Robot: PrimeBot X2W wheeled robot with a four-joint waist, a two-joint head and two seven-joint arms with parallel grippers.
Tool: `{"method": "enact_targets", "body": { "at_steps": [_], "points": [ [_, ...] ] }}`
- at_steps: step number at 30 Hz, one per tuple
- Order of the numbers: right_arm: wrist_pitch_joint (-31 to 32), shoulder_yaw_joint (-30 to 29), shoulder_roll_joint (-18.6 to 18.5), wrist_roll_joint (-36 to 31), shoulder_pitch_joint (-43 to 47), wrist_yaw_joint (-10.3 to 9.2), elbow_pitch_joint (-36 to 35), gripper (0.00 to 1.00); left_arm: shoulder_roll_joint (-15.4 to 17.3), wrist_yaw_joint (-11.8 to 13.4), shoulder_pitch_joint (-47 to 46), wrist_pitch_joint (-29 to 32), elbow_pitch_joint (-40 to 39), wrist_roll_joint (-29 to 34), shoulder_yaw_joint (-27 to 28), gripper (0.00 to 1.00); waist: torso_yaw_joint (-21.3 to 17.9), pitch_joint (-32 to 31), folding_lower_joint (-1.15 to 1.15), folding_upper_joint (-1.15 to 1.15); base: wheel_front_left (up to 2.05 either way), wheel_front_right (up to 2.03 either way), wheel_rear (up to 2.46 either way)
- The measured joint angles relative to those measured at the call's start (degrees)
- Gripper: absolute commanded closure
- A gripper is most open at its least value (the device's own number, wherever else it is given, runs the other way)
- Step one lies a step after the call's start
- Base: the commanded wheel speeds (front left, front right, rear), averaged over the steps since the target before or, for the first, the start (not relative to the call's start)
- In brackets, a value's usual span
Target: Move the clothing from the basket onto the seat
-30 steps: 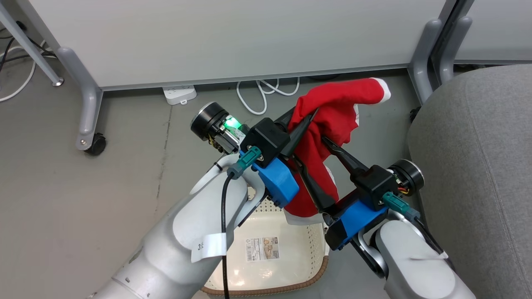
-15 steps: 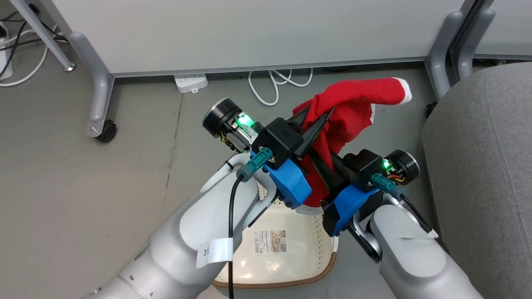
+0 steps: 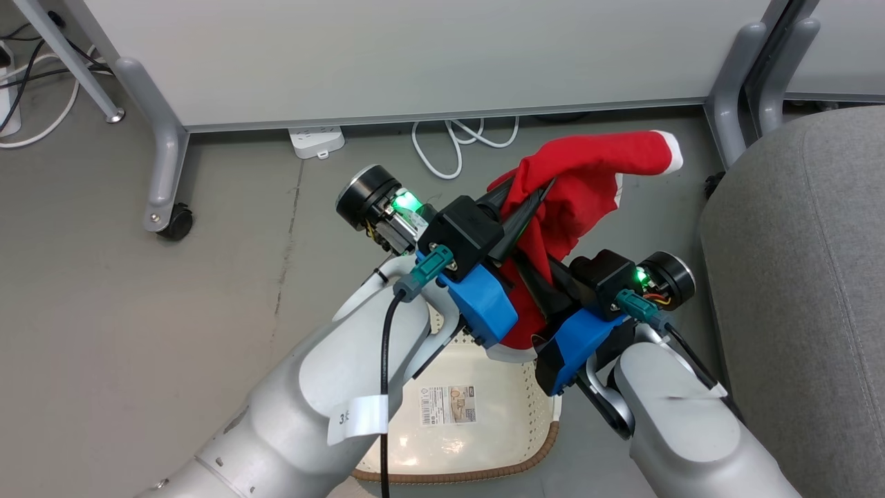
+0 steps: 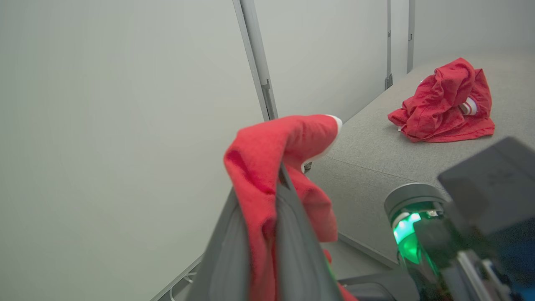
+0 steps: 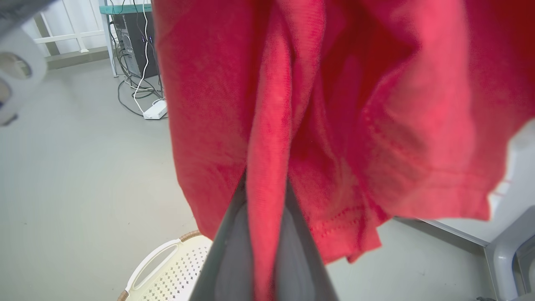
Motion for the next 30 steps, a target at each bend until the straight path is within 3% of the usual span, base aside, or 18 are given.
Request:
{"method": "enact_targets", "body": {
  "at_steps": [9,10,11,12,30],
  "points": [
    [0.0,0.12,0.02,0.35,-0.01,0.0,0.01,1.0,0.0,0.0,-0.27,0.0,0.19,-0.01,0.0,1.0,0.01,0.24,0.0,0.0,0.0,0.0,0.0],
    [0.0,0.12,0.02,0.41,-0.01,0.0,0.02,1.0,0.0,0.01,-0.27,0.0,0.2,0.0,0.01,0.89,0.01,0.25,0.0,0.0,0.0,0.0,0.0],
    [0.0,0.11,0.02,0.4,-0.01,0.0,0.03,1.0,0.0,0.02,-0.27,0.0,0.21,0.01,0.03,0.53,0.0,0.26,0.0,0.0,0.0,0.0,0.0],
    [0.0,0.09,0.02,0.41,-0.01,0.0,0.04,1.0,0.0,0.04,-0.27,0.0,0.24,0.01,0.04,0.0,-0.01,0.27,0.0,0.0,0.0,0.0,0.0],
    [0.0,-2.18,0.07,0.82,-0.02,0.0,-0.38,1.0,0.0,0.56,-0.44,0.0,0.51,0.56,1.07,0.0,-1.13,1.52,0.0,0.0,0.0,0.0,0.0]
  ]
}}
